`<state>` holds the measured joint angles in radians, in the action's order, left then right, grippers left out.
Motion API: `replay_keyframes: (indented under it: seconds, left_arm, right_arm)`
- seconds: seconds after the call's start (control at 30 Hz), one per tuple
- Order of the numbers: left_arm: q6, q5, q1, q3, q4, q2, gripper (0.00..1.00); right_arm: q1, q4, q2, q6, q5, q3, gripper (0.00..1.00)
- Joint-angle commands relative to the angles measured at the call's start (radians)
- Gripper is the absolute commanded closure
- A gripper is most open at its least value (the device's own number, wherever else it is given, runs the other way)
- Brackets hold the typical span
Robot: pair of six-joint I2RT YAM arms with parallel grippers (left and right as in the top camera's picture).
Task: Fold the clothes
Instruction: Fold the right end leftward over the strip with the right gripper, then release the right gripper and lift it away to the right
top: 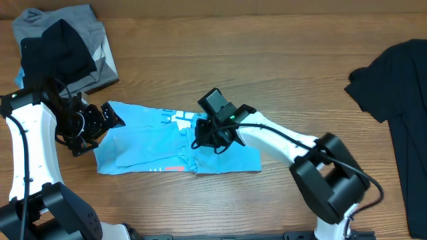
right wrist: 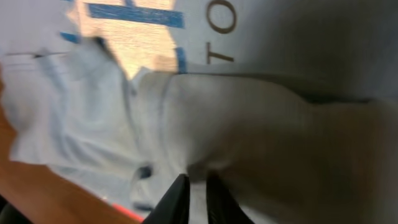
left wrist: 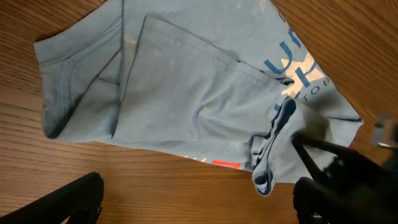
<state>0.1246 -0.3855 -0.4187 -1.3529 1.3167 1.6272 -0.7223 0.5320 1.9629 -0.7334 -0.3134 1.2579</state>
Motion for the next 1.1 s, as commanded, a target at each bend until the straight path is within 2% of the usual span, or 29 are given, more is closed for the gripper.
replay_keyframes:
  seconds: [0.0,0.2,0.5,0.63,0.73,0.77,0.8,0.83,0.87,1.0,1.07]
  left_arm:
    - [-0.013,-0.008,0.008,-0.011,0.003,-0.013,0.0]
    - [-0.013,-0.007,0.008,-0.011,0.003,-0.013,0.0]
    - [-0.013,-0.008,0.008,-0.011,0.003,-0.013,0.0]
    - [-0.047,-0.006,0.008,-0.011,-0.026,-0.013,0.0]
    - [-0.046,-0.007,0.008,-0.011,-0.078,-0.013,0.0]
    - [-0.045,-0.007,0.008,-0.011,-0.105,-0.012,0.0]
    - [-0.045,-0.007,0.007,-0.011,-0.126,-0.011,0.0]
    - [-0.045,-0.006,0.006,-0.011,-0.15,-0.007,0.0]
    - [-0.046,-0.002,0.006,-0.011,-0.171,0.0,0.0]
    - [-0.055,0.019,0.006,-0.011,-0.217,0.066,0.0]
    - [-0.09,0.019,0.006,-0.011,-0.217,0.122,0.0]
  right_arm:
    - [0.01,-0.021,0.055,0.002,0.019,0.017,0.9]
    - [0.095,-0.065,0.058,0.038,0.061,0.017,0.95]
    - [0.2,-0.074,0.057,0.088,0.058,0.018,0.94]
    - [0.232,0.022,0.011,0.093,0.047,0.07,0.93]
    - [0.245,0.11,-0.084,0.142,0.055,0.132,0.82]
    - [0.249,0.164,-0.135,0.163,0.07,0.169,0.69]
    - [0.253,0.229,-0.181,0.166,0.093,0.212,0.44]
    - [0.258,0.272,-0.208,0.168,0.109,0.241,0.3]
    - [0.263,0.343,-0.248,0.191,0.124,0.288,0.0]
    - [0.294,0.604,-0.371,0.219,0.233,0.432,0.0]
    - [0.312,0.7,-0.43,0.219,0.273,0.447,0.0]
